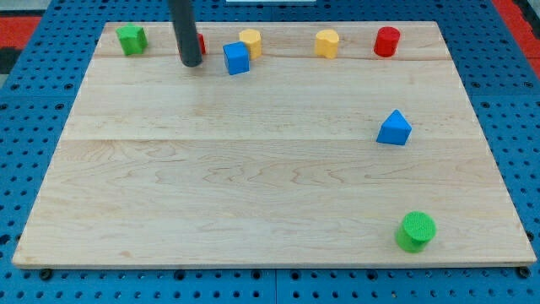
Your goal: Place blue cube to the left of triangle
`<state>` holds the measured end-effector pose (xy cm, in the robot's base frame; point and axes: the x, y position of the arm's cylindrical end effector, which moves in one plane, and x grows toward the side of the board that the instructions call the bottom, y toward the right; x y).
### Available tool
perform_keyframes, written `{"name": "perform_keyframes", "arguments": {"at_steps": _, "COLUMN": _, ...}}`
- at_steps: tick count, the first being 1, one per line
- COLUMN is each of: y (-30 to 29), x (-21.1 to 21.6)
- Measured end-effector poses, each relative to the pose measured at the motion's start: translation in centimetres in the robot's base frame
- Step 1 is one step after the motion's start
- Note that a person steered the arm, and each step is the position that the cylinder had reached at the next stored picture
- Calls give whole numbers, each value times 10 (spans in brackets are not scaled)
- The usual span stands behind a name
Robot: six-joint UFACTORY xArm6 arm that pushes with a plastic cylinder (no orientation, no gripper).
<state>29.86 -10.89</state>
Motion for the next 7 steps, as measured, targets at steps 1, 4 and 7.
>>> {"name": "perform_keyframes", "arguments": {"at_steps": 1, "y": 24, "x": 1}}
{"name": "perform_keyframes", "arguments": {"at_steps": 4, "y": 12, "x": -45}}
{"name": "perform_keyframes", "arguments": {"at_steps": 7, "y": 75, "x": -21}}
